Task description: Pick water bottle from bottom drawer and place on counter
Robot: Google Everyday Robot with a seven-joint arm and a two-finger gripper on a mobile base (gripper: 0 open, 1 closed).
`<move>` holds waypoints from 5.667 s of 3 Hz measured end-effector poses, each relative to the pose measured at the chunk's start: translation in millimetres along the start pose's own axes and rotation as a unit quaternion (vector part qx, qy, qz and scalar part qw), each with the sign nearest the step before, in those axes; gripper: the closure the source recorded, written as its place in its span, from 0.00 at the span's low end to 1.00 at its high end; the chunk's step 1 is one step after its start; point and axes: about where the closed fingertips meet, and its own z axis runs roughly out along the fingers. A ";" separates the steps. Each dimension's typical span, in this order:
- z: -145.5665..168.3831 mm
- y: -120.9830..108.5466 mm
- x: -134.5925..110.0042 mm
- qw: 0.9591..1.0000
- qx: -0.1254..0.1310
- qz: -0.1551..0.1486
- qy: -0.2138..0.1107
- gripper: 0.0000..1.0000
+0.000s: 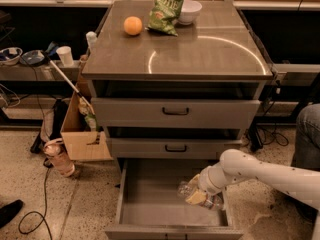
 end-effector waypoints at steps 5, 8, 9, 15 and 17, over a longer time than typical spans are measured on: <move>-111.7 21.3 -73.8 0.994 0.065 -0.089 -0.022 1.00; -196.3 49.6 -129.0 0.978 0.113 -0.170 -0.042 1.00; -196.4 49.1 -129.5 0.978 0.113 -0.171 -0.043 1.00; -336.9 -12.5 -227.7 0.925 0.288 -0.246 -0.012 1.00; -407.1 -8.1 -267.5 0.892 0.345 -0.289 -0.036 1.00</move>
Offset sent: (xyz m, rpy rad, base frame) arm 0.0043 0.0040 0.0238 -0.0098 -0.0527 0.0093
